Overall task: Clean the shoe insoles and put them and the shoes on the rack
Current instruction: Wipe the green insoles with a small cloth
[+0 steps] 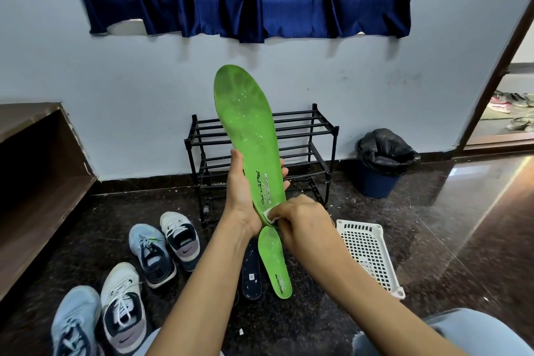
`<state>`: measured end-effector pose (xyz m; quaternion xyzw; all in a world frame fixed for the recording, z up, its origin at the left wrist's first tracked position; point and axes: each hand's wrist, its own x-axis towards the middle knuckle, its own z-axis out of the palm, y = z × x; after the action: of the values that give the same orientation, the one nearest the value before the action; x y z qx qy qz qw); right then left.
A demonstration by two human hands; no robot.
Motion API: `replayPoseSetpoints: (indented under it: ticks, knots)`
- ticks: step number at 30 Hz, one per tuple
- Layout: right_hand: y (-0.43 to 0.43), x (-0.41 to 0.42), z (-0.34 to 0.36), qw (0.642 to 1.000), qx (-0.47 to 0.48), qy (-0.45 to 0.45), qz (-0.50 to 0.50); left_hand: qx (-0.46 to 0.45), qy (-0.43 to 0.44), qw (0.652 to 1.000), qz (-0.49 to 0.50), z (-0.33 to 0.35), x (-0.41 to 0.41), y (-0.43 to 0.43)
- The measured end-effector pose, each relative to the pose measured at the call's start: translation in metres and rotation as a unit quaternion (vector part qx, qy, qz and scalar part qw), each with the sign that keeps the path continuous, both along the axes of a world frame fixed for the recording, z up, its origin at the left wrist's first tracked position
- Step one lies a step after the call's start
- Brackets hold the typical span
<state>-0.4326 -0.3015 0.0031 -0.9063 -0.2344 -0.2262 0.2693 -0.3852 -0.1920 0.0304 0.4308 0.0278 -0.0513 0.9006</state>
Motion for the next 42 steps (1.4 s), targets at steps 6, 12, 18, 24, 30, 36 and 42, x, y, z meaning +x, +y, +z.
replayPoseSetpoints:
  ticks: [6,12,18,24,30,36,42]
  knots:
    - [0.0,0.012,0.007,0.999,-0.02,-0.031,-0.033,0.019,0.014,1.0,-0.001,-0.002,-0.004,-0.008]
    - [0.003,0.012,0.004,0.999,0.01,-0.038,-0.034,-0.009,0.007,1.0,0.003,0.001,-0.001,-0.005]
    - [0.0,0.011,0.006,0.999,-0.022,-0.022,-0.023,-0.017,0.001,1.0,0.002,-0.001,-0.002,-0.006]
    - [0.0,0.02,0.008,0.996,-0.01,-0.064,-0.06,0.009,0.025,0.999,-0.037,-0.003,-0.003,-0.009]
    - [0.001,0.011,0.002,0.998,-0.015,-0.046,-0.048,-0.01,0.007,1.0,0.002,-0.004,-0.002,-0.007]
    - [0.001,0.023,0.011,0.992,-0.017,-0.095,-0.081,0.022,0.03,0.999,-0.029,-0.002,-0.008,-0.013]
    - [0.003,0.013,0.001,0.995,-0.01,-0.057,-0.075,-0.008,0.019,1.0,-0.001,-0.002,-0.004,-0.009]
